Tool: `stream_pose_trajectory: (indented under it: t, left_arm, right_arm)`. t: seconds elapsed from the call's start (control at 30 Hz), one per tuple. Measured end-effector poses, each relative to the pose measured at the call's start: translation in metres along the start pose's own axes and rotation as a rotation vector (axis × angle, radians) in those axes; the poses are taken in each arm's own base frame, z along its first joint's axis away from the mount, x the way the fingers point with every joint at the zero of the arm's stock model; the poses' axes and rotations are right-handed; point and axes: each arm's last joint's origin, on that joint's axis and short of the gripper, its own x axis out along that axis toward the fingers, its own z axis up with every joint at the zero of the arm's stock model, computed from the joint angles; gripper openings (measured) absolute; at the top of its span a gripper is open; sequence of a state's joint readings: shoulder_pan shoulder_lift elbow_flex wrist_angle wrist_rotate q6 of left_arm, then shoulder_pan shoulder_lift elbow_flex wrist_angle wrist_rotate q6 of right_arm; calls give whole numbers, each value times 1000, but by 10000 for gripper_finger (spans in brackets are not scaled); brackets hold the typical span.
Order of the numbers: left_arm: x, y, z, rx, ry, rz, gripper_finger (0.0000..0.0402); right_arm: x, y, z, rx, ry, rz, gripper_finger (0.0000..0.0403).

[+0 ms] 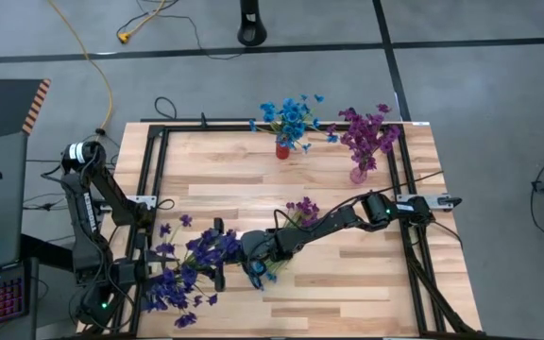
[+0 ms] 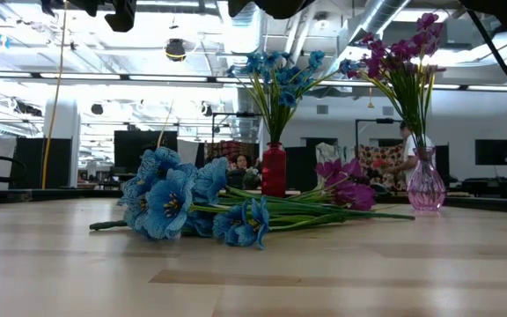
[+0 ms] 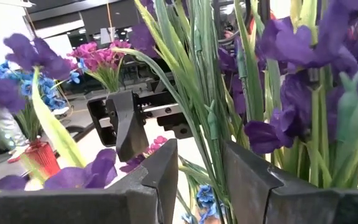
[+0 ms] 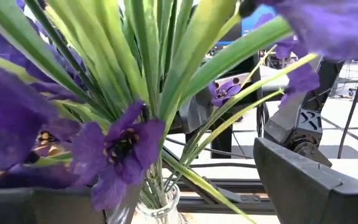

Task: Sort flowers into vase by color
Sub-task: Put the dark blue flowers into the transparent vase

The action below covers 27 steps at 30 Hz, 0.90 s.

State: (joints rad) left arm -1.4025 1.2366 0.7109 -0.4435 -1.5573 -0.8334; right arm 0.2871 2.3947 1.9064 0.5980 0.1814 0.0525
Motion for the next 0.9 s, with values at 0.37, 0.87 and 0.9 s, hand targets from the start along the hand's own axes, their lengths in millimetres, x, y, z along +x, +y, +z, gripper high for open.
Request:
stream_pose_trajectory:
  t: [0.37, 0.87, 0.9]
  left_arm:
    - [0, -1, -1, 70, 38, -38, 110]
    - [1, 0, 0, 63, -2, 5, 119]
    - [1, 0, 0, 61, -2, 5, 124]
  right_arm:
    - [0, 0, 0, 0, 1, 0, 320]
    - [0, 0, 1, 4, -11, 1, 320]
    - [0, 0, 1, 4, -11, 1, 320]
